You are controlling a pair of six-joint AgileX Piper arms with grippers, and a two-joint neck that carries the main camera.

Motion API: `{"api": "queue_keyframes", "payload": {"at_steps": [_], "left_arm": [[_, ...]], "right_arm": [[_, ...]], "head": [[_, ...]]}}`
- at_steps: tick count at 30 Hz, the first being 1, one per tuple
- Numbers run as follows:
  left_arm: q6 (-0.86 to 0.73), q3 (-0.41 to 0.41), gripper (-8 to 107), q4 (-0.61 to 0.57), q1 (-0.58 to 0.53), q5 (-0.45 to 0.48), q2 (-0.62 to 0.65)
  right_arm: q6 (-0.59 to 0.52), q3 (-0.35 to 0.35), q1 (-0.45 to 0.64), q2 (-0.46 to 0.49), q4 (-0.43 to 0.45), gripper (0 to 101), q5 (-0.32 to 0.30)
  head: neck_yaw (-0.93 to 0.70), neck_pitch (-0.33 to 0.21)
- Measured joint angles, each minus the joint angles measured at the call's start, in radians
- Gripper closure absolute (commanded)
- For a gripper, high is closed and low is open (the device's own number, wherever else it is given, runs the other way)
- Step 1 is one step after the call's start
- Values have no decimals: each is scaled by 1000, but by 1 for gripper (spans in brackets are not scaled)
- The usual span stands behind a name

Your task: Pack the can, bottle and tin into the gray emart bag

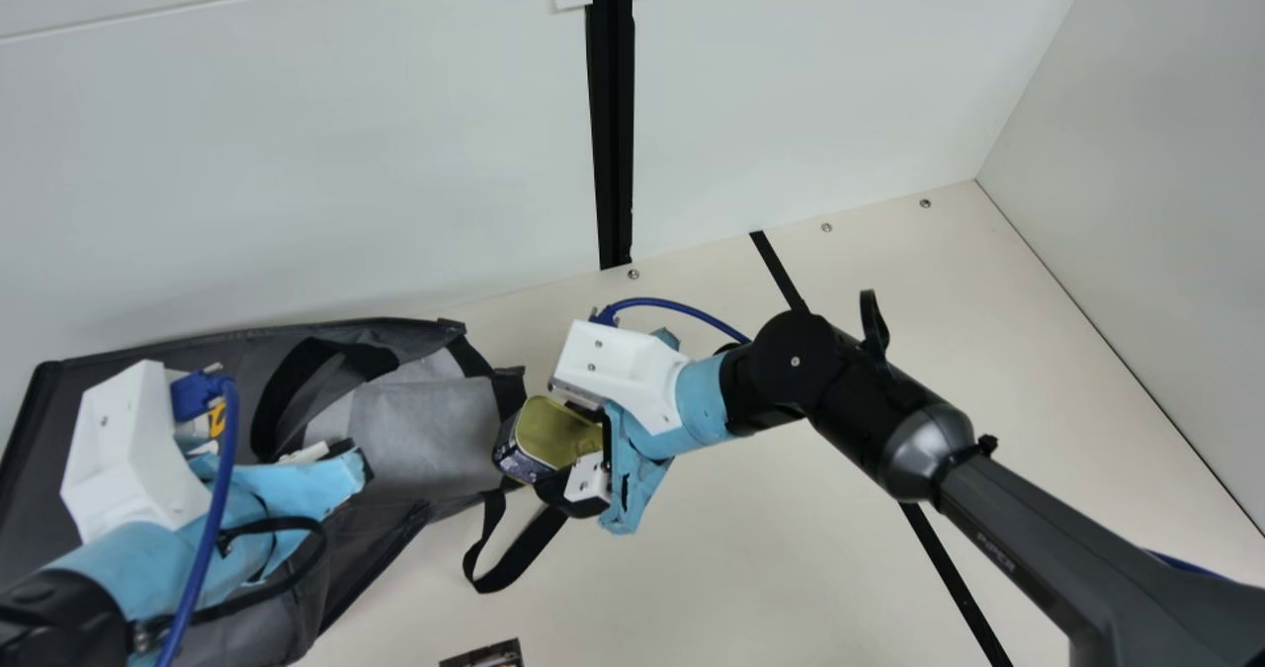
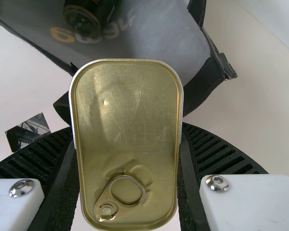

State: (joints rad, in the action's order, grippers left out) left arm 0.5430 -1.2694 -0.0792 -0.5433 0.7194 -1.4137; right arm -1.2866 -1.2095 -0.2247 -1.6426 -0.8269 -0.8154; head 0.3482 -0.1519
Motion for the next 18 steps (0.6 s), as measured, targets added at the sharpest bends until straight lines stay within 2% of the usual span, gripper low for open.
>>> {"api": "queue_keyframes", "payload": {"at_steps": [18], "left_arm": [[0, 0, 89, 0, 0, 0, 0]], "right_arm": [[-14, -128, -42, -120, -30, 101, -20]], "head": [[0, 0]]}}
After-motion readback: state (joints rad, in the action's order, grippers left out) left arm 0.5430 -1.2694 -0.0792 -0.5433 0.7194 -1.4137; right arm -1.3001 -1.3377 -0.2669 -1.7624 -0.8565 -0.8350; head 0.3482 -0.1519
